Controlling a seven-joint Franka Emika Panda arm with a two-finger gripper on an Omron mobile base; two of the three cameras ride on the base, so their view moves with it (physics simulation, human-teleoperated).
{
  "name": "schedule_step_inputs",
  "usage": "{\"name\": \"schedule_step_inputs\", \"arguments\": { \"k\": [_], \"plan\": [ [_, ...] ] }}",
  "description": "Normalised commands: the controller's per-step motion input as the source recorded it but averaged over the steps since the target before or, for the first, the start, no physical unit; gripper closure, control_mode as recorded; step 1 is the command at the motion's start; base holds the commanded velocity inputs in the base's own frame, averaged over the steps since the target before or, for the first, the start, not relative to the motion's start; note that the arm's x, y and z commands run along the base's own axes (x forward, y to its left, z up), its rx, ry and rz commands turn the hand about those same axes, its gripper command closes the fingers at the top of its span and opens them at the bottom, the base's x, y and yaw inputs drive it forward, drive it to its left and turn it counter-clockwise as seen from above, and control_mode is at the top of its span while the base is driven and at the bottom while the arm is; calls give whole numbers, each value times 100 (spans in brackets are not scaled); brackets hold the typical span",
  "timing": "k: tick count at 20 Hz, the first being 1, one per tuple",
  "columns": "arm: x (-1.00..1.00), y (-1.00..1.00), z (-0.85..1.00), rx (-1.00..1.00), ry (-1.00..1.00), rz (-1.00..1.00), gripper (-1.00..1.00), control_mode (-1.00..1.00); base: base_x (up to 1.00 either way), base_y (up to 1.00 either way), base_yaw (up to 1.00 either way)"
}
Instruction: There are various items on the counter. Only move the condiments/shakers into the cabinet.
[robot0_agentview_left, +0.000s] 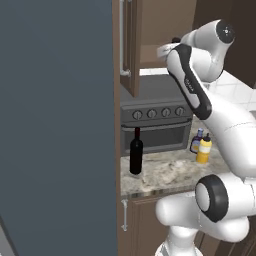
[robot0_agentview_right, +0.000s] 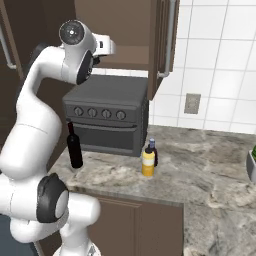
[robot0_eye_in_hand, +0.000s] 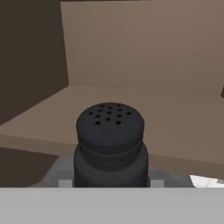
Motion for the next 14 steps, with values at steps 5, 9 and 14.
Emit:
{"name": "schedule_step_inputs", "arguments": {
  "k": [5,9,14],
  "plan": [
    [80,32,-4,4,0,0,100,-100,0,0,0],
    [78,23,-13,6,0,0,100,-100,0,0,0],
    [75,18,-20,2,0,0,100,-100,0,0,0]
  ]
}}
